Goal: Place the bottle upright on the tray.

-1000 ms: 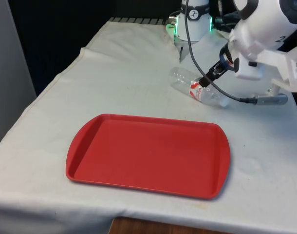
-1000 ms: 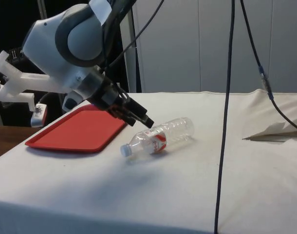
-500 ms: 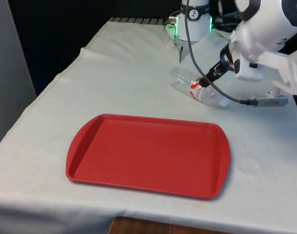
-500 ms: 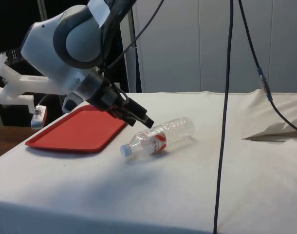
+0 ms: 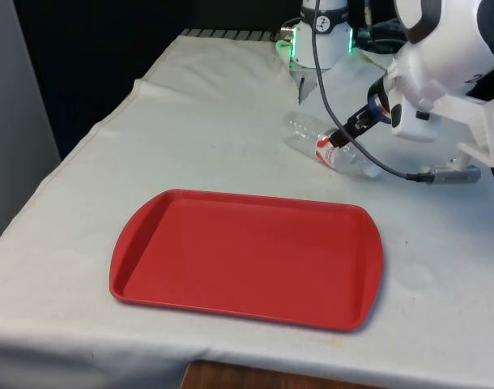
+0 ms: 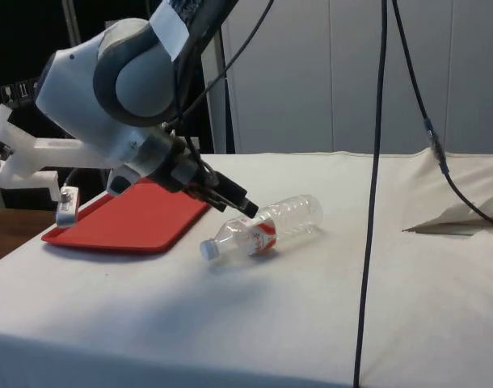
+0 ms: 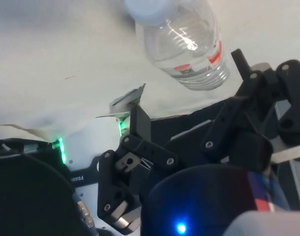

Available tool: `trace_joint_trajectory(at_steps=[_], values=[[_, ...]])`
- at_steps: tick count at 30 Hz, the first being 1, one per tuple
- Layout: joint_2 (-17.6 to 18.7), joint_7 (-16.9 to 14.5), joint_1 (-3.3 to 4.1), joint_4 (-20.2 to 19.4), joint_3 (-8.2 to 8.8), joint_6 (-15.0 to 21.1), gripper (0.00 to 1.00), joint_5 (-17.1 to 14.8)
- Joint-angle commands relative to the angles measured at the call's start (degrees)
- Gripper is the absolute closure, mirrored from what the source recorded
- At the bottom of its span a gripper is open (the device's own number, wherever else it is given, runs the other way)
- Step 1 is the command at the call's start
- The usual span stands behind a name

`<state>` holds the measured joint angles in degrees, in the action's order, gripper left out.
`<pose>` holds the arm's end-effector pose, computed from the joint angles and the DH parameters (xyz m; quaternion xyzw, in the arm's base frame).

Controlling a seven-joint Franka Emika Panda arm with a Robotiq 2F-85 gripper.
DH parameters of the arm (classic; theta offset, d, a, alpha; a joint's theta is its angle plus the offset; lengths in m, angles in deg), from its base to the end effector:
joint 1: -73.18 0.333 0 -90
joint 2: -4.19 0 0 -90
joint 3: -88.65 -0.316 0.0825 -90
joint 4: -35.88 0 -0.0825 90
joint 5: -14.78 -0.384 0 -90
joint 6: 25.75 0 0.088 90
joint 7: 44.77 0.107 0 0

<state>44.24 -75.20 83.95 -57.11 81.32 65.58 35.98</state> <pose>0.5862 0.1453 0.1866 0.8162 0.4442 -0.3586 0.0894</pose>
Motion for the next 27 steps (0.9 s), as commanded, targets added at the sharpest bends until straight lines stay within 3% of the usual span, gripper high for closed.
trace_joint_trajectory(at_steps=[1,6,7,8,15,16,17,27], values=[[0.4,0.7,0.46,0.5,0.06,-0.7,0.00,0.4],[0.3,1.1,0.40,0.3,-0.23,-0.7,0.00,0.7],[0.1,0.9,0.11,0.0,-0.34,-0.2,0.00,0.5],[0.4,1.3,0.52,0.3,-0.23,-0.7,0.00,0.7],[1.0,3.5,1.03,0.5,-0.46,-1.5,0.00,2.3],[0.7,3.2,0.57,0.0,-0.74,-0.9,0.00,2.1],[1.1,3.8,1.03,0.5,-0.52,-1.7,0.00,2.5],[0.9,4.1,0.69,0.2,-0.97,-1.5,0.00,2.9]])
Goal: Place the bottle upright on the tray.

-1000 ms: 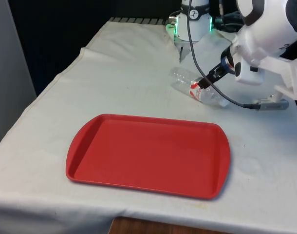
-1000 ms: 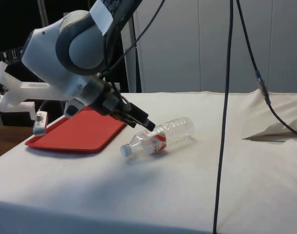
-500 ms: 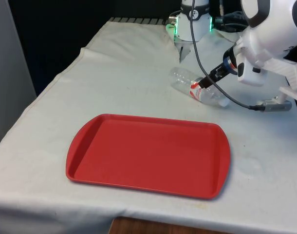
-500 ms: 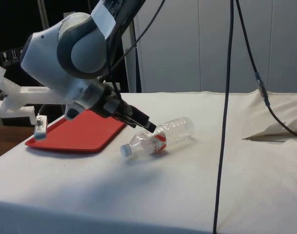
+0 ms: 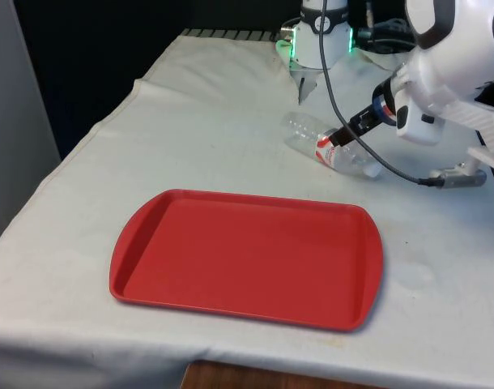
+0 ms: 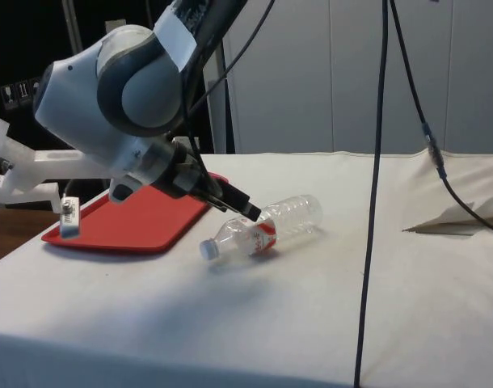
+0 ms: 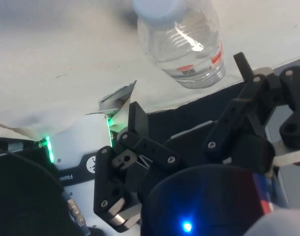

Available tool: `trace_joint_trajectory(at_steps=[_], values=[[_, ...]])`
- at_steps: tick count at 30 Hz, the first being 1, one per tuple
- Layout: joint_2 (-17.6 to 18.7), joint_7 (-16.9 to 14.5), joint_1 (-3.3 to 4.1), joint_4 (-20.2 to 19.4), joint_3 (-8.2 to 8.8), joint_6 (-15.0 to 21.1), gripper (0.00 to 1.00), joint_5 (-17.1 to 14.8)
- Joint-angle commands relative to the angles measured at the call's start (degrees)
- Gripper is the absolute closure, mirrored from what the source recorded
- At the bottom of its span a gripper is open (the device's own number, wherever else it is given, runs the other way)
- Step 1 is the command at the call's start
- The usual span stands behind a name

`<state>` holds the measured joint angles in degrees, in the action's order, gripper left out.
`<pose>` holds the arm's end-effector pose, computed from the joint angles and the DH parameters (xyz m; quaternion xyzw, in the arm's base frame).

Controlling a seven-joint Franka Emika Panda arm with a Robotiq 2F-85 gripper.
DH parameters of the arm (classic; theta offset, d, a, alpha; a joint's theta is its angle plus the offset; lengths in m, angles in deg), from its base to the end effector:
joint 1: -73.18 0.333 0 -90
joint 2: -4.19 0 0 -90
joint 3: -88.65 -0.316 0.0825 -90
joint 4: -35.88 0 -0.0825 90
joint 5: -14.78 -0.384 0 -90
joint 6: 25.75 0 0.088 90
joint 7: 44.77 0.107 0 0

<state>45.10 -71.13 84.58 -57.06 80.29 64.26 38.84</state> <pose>0.5803 0.1550 0.1795 0.8140 0.4317 -0.3689 0.1227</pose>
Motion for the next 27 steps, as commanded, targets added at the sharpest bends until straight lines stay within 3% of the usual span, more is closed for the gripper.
trace_joint_trajectory(at_steps=[1,13,27], values=[[0.1,0.1,0.06,0.1,0.06,-0.1,0.00,0.1],[0.7,0.5,-0.06,-0.1,0.00,0.7,0.00,0.0],[2.5,3.7,0.00,-0.4,0.17,4.2,0.00,1.5]])
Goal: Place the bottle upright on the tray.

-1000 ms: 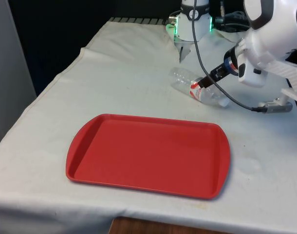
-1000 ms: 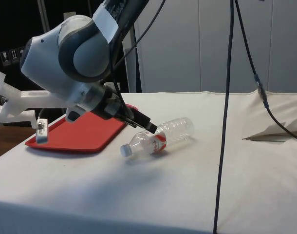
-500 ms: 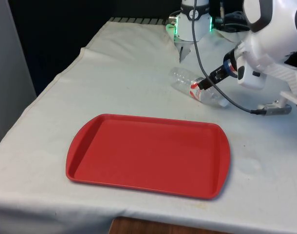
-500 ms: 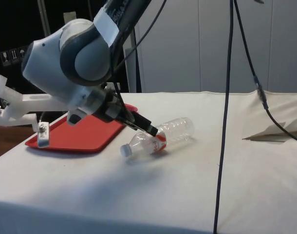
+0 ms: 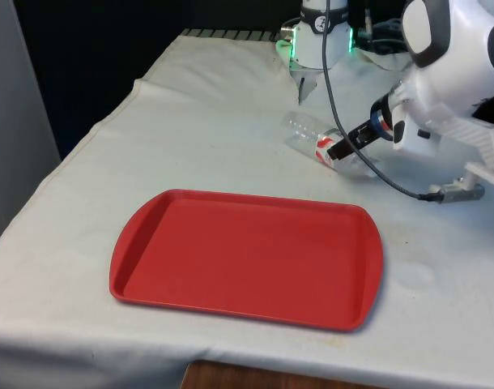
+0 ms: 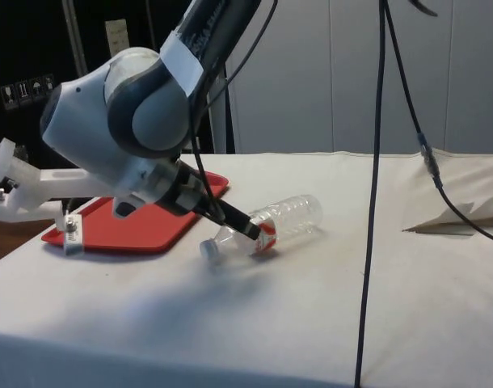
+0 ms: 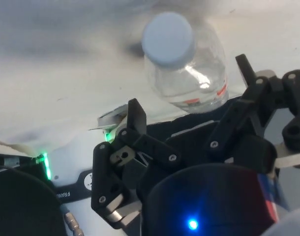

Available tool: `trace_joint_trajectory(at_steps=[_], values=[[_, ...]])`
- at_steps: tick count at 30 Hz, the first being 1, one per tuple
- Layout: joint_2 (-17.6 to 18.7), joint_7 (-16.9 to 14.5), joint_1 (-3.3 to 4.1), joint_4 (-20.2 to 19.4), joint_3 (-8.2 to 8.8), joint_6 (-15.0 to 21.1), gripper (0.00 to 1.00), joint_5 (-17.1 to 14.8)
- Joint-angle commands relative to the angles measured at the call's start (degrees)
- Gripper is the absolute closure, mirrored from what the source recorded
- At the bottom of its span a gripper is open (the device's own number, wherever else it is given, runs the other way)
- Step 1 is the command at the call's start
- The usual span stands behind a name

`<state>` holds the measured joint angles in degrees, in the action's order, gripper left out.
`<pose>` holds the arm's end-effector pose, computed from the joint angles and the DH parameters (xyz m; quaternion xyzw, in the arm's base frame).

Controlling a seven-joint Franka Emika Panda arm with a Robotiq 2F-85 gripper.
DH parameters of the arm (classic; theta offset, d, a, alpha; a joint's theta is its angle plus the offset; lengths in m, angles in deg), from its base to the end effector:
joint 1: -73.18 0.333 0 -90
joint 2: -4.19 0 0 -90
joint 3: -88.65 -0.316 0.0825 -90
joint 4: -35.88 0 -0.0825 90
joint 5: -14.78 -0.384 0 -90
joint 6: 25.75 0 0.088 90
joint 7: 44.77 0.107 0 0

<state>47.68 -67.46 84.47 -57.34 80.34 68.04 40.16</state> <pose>0.5806 0.1548 0.1507 0.8243 0.4181 -0.3562 0.1369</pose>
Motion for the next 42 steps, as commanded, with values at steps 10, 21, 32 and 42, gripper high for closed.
trace_joint_trajectory(at_steps=[10,21,32,42], values=[[0.8,2.1,0.17,-0.1,0.00,1.4,0.00,1.4],[0.8,2.0,0.06,0.0,-0.06,1.0,0.00,1.2],[0.8,1.9,0.06,0.0,-0.06,0.9,0.00,1.1],[0.8,1.9,0.00,0.0,-0.06,0.9,0.00,1.1]])
